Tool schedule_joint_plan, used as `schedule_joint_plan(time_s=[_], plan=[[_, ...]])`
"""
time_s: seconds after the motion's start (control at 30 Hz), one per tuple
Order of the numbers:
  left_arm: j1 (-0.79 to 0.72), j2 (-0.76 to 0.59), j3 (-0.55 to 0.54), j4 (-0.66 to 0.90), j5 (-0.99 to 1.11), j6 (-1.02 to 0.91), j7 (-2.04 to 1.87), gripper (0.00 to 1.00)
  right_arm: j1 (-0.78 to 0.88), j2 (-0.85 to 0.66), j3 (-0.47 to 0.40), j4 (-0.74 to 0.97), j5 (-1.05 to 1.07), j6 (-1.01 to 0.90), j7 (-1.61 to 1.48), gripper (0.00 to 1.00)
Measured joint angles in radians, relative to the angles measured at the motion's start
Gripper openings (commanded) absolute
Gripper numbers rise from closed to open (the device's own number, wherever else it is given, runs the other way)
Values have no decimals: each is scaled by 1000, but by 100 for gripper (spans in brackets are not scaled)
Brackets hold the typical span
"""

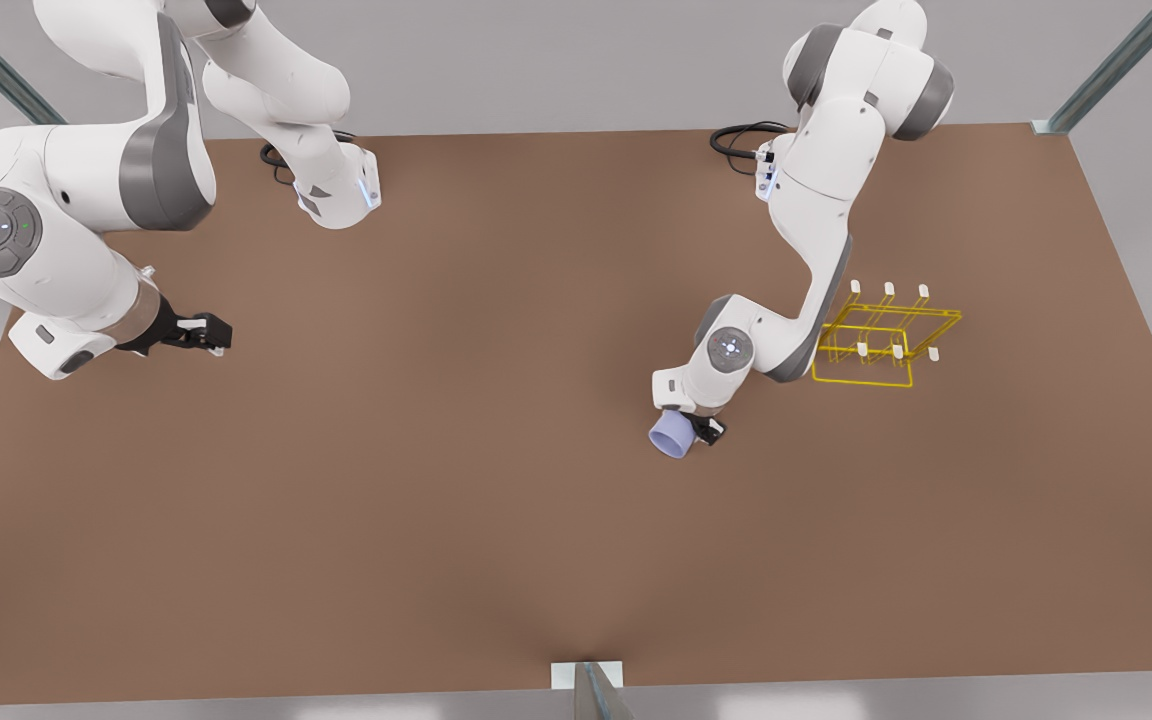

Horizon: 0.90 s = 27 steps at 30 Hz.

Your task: Place the cup on the cup holder

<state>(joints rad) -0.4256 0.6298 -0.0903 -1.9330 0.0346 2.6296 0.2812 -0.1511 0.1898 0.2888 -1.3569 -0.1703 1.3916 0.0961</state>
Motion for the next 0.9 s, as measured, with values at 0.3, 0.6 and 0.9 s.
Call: schedule_joint_plan(time_s=[0.3,0.6,0.9], plan=[[-4,-27,0,111,56,-156,-22,75,1,0,0,0,0,0,9,100],[-147,-20,-2,395,779,-958,28,75,1,0,-1,0,0,0,14,100],[-158,11,-2,243,1363,-1523,228,75,1,1,-1,0,2,1,18,100]])
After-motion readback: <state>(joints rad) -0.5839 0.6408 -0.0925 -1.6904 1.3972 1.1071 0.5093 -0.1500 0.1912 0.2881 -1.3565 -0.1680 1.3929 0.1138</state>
